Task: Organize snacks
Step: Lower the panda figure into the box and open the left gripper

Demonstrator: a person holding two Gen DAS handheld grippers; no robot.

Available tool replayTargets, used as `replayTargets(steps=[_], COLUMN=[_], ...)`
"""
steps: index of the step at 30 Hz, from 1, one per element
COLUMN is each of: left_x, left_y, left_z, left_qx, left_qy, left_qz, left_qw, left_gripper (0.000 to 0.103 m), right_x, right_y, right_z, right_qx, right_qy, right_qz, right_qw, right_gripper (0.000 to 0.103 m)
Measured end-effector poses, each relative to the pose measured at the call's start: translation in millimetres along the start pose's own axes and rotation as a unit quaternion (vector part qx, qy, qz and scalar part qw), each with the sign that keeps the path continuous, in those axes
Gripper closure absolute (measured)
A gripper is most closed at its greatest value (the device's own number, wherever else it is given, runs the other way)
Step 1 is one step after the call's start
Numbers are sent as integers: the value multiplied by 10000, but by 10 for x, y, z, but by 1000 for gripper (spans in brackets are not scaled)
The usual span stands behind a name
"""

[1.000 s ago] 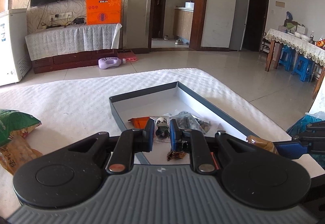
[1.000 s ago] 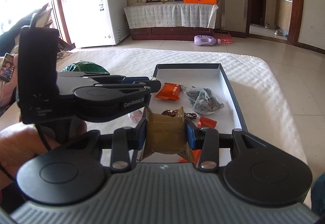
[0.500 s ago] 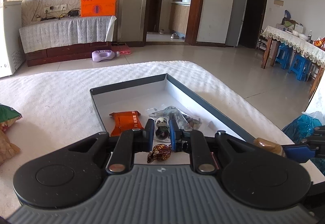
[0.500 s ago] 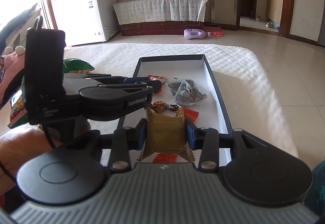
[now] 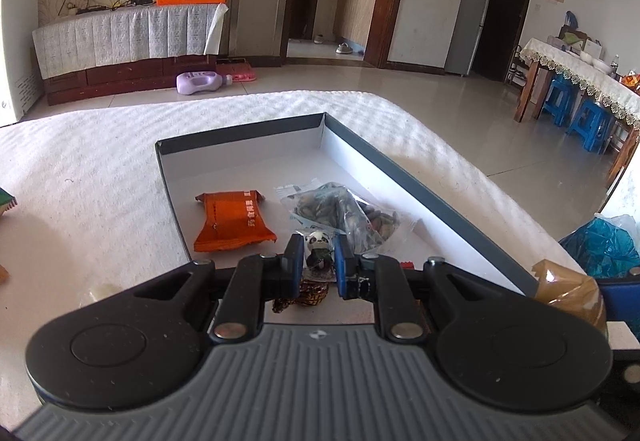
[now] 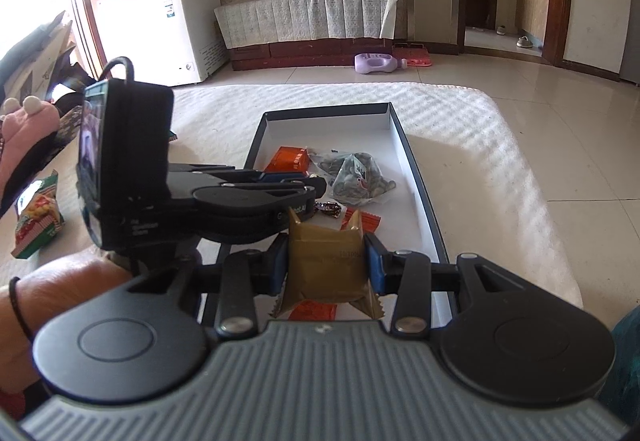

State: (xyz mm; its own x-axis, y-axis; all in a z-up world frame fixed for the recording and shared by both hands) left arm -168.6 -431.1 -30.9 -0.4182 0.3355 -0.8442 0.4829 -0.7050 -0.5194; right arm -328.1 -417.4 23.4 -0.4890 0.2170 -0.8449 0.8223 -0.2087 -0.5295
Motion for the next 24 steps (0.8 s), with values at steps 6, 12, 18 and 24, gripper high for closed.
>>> replayTargets(steps=[6, 12, 18, 24], left_x=[33, 38, 29, 30], left_y=[67, 62, 16, -34], left_z=[-23, -46, -81, -116], left_qx=[-52, -103, -189, -213], left_qy=[-29, -41, -64, -37], left_qz=[-74, -75, -28, 5], left_qw=[10000, 9999, 9998, 9998], left_gripper=[83, 79, 54, 48], right_x=[15, 21, 20, 24], right_y=[8, 20, 31, 36], right_z=[8, 0, -7, -23], right_qx=[-16, -47, -59, -76], right_qy=[3, 7, 16, 24], right_qz=[-31, -34, -24, -30], right_qw=[10000, 10000, 10000, 10000], right_gripper=[61, 61, 61, 61])
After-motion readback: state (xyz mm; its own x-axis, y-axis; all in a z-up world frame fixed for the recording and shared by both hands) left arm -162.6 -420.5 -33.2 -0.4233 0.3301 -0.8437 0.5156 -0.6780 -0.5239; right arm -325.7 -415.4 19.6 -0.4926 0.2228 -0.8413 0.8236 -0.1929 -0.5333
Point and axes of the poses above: each gripper's, at about its wrist camera, not at the fingertips, and y roughly the way its jaws point, z to its right, x to its underside, the point moved 9 cm from there along y, roughly the way its jaws point, and after that the axes turned 4 degrees about z, right-handed, at the moved point
